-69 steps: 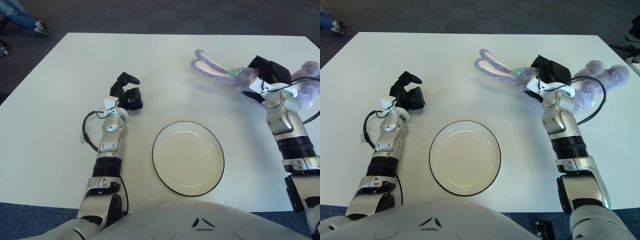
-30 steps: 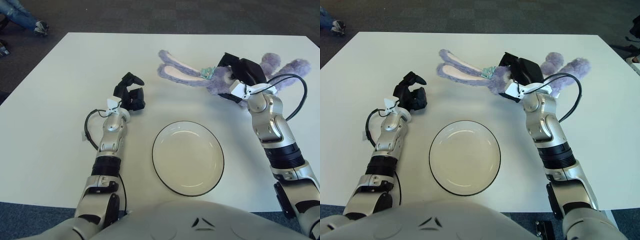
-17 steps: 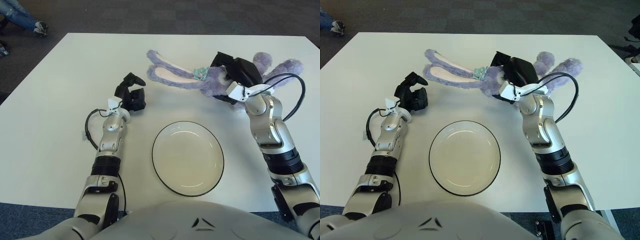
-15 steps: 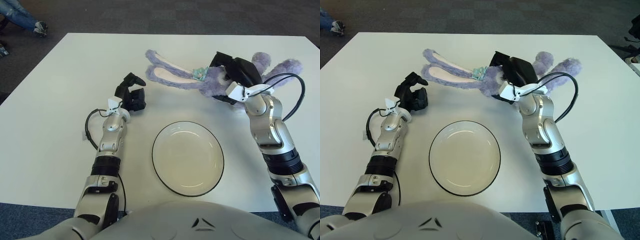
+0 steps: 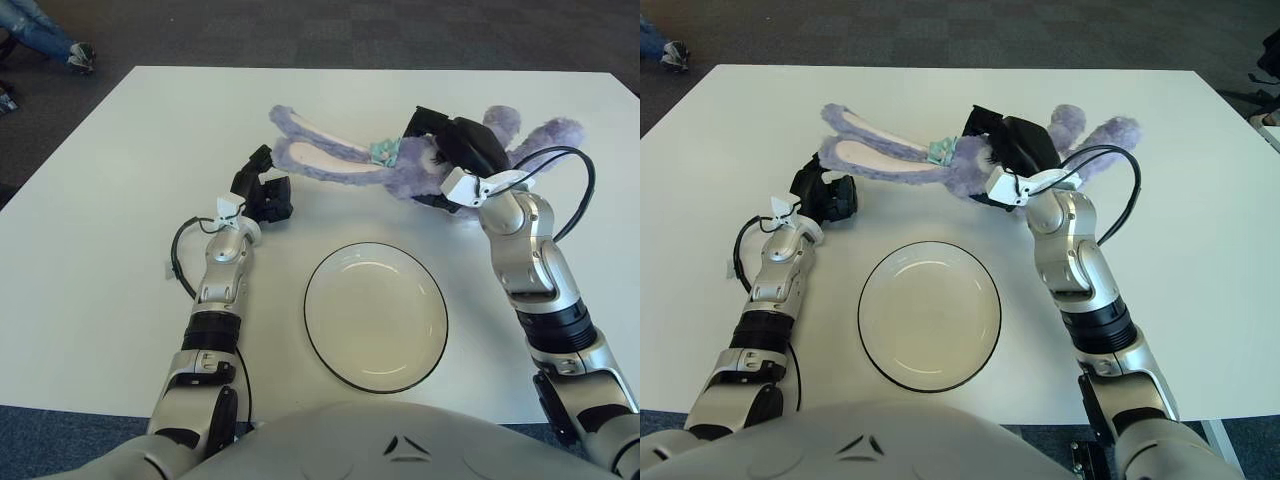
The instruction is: Put the doll into the plate.
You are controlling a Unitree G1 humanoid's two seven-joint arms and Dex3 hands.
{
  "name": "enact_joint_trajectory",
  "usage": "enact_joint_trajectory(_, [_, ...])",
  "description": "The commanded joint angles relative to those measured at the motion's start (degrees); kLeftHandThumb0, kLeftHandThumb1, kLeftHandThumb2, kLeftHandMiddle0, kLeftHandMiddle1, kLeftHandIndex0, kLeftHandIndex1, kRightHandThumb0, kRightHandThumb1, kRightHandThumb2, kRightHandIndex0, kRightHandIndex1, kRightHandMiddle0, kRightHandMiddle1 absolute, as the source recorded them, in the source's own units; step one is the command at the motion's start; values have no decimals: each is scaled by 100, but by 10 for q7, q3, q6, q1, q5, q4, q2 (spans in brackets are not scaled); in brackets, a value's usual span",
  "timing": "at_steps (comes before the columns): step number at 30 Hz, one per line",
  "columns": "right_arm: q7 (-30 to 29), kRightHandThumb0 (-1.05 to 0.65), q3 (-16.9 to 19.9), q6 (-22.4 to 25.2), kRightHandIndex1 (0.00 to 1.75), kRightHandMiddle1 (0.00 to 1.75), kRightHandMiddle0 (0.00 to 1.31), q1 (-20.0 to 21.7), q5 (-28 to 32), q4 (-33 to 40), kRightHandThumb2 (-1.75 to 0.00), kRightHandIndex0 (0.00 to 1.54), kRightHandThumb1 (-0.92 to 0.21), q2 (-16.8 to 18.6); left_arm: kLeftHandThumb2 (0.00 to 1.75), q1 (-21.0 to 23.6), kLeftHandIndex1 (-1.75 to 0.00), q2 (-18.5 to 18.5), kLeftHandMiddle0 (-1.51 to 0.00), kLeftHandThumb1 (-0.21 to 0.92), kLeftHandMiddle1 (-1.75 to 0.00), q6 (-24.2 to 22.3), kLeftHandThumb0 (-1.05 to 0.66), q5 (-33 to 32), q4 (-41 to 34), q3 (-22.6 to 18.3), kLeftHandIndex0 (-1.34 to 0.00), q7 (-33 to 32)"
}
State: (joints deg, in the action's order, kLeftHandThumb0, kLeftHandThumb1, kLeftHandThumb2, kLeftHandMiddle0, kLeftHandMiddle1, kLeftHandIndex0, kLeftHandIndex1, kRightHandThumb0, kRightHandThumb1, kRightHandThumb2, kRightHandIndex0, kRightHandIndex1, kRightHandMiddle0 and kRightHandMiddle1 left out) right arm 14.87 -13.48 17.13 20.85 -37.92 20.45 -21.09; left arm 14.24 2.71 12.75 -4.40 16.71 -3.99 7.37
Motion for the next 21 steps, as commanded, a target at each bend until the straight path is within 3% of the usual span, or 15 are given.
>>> enact_joint_trajectory(1, [8, 0, -13, 14, 131, 175, 72, 0, -20, 29, -158, 100, 4, 13, 110, -12, -175, -1, -116, 49, -175, 10, -43, -8, 13, 0, -48, 10])
enact_joint_trajectory(12, [47, 0, -35, 39, 127, 175, 69, -8, -50, 70, -153, 101, 1, 19, 110, -12, -175, -4, -117, 49, -175, 10, -43, -19, 13, 1, -48, 16])
enact_joint_trajectory(21, [72, 0, -28, 26, 125, 175, 69, -30, -15, 104, -152, 101, 0, 21, 110, -10, -175, -2, -117, 49, -175, 15, -43, -16, 19, 3, -48, 16])
